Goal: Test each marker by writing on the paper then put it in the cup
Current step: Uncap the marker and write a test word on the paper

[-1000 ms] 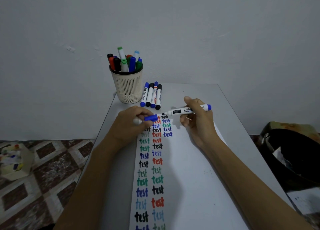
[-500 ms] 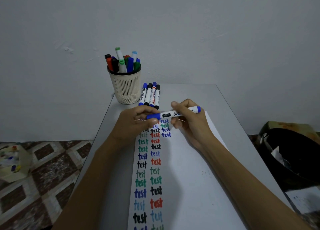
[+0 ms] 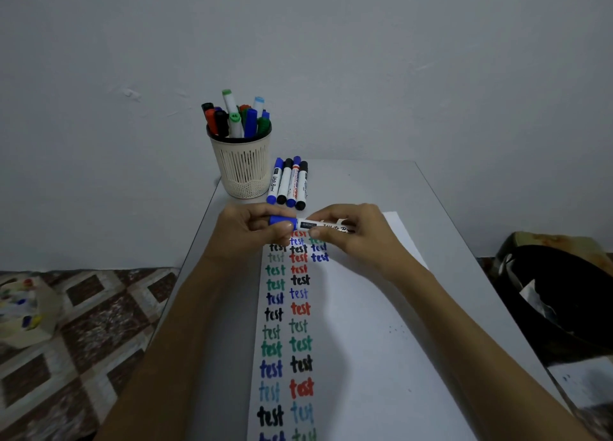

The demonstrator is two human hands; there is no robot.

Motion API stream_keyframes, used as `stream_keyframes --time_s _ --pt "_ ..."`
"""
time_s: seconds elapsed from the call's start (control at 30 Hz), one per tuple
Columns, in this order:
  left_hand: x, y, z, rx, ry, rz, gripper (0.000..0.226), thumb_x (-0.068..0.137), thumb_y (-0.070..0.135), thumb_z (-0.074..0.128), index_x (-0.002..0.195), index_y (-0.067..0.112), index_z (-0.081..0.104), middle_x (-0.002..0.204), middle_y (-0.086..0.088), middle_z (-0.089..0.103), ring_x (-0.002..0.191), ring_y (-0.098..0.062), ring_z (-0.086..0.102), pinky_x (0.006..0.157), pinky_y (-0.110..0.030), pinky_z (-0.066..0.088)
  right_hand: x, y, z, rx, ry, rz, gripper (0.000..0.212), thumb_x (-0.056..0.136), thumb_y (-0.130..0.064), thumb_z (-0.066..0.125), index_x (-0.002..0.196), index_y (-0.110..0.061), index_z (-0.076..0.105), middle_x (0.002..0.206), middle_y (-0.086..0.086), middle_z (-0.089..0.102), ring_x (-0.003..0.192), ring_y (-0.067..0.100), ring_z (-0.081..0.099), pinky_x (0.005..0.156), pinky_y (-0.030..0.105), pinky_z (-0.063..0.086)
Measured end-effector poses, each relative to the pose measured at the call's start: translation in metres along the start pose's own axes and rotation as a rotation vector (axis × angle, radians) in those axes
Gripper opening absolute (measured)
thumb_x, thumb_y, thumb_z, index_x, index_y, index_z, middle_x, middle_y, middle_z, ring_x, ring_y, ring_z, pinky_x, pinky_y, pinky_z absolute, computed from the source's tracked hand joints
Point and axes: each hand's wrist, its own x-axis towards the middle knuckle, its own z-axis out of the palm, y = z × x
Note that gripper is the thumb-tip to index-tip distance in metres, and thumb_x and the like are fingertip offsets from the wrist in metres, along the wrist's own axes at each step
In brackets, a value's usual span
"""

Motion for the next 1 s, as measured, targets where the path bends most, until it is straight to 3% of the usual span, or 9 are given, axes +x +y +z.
stream_keyframes --time_s 0.13,0.27,0.47,0.57,0.67,0.77,0.9,1.0 --pt "0.002 -0.004 0.000 0.092 -0.017 0.043 0.019 0.079 0.005 0.066 0.089 0.021 0.067 0.068 0.003 0.072 0.067 -0.016 0.070 0.062 -0.016 0.053 0.000 0.002 0.004 0.030 0.025 0.037 0.013 0.085 -0.021 0.072 0.097 -0.016 0.075 0.076 -0.001 0.071 0.060 0.005 0.062 0.057 0.026 0.044" --pt "0.003 -0.007 0.001 0.157 -0.014 0.128 0.023 0.078 0.004 0.067 0.092 0.023 0.066 0.066 0.011 0.070 0.066 -0.011 0.070 0.063 -0.014 0.052 0.001 0.000 0.006 0.114 0.011 0.077 0.006 0.087 -0.019 0.070 0.091 -0.017 0.074 0.074 0.007 0.070 0.066 0.022 0.063 0.069 0.042 0.051" --pt "0.006 -0.012 -0.002 0.220 0.001 0.180 0.024 0.079 0.006 0.067 0.096 0.023 0.065 0.076 0.005 0.070 0.068 -0.009 0.069 0.066 -0.012 0.052 0.003 0.002 0.009 0.095 -0.027 0.109 0.009 0.092 -0.024 0.063 0.092 -0.022 0.072 0.072 0.005 0.069 0.061 0.013 0.058 0.063 0.035 0.046" --pt "0.008 -0.014 -0.001 0.252 0.042 0.187 0.022 0.080 0.009 0.068 0.099 0.019 0.067 0.083 -0.001 0.070 0.072 -0.006 0.068 0.067 -0.014 0.053 0.005 0.001 0.008 -0.032 -0.027 0.070 0.013 0.093 -0.032 0.061 0.098 -0.027 0.072 0.077 -0.005 0.070 0.065 0.009 0.059 0.063 0.033 0.045" --pt "0.009 -0.020 0.000 0.360 0.005 0.168 0.032 0.082 0.019 0.068 0.113 0.021 0.061 0.098 0.010 0.064 0.085 0.007 0.062 0.071 -0.008 0.048 0.012 0.001 -0.001 -0.418 0.067 -0.010 0.018 0.087 -0.036 0.067 0.104 -0.030 0.073 0.092 -0.010 0.065 0.084 0.011 0.050 0.077 0.035 0.037" --pt "0.010 -0.034 -0.004 0.484 -0.046 0.071 0.054 0.083 0.031 0.066 0.132 0.020 0.046 0.123 0.008 0.051 0.107 0.000 0.052 0.089 -0.020 0.044 0.017 0.003 -0.014 -0.659 0.174 0.047 0.019 0.086 -0.030 0.070 0.104 -0.032 0.073 0.089 -0.011 0.063 0.085 0.010 0.042 0.077 0.030 0.025" --pt "0.009 -0.039 -0.006 0.539 -0.024 0.079 0.043 0.087 0.024 0.062 0.128 0.015 0.051 0.128 -0.001 0.052 0.114 -0.011 0.050 0.100 -0.035 0.042 0.035 -0.008 -0.023 -0.387 0.333 0.065 0.020 0.085 -0.019 0.072 0.104 -0.021 0.072 0.089 -0.002 0.070 0.071 0.011 0.054 0.062 0.024 0.040" --pt "0.008 -0.039 -0.006 0.547 -0.028 0.085 0.036 0.087 0.022 0.061 0.122 0.015 0.056 0.124 -0.001 0.055 0.111 -0.014 0.053 0.097 -0.038 0.045 0.063 -0.040 -0.027 -0.174 0.455 -0.060 0.035 0.088 -0.015 0.068 0.121 -0.012 0.054 0.086 0.001 0.066 0.065 0.003 0.060 0.065 0.020 0.052"
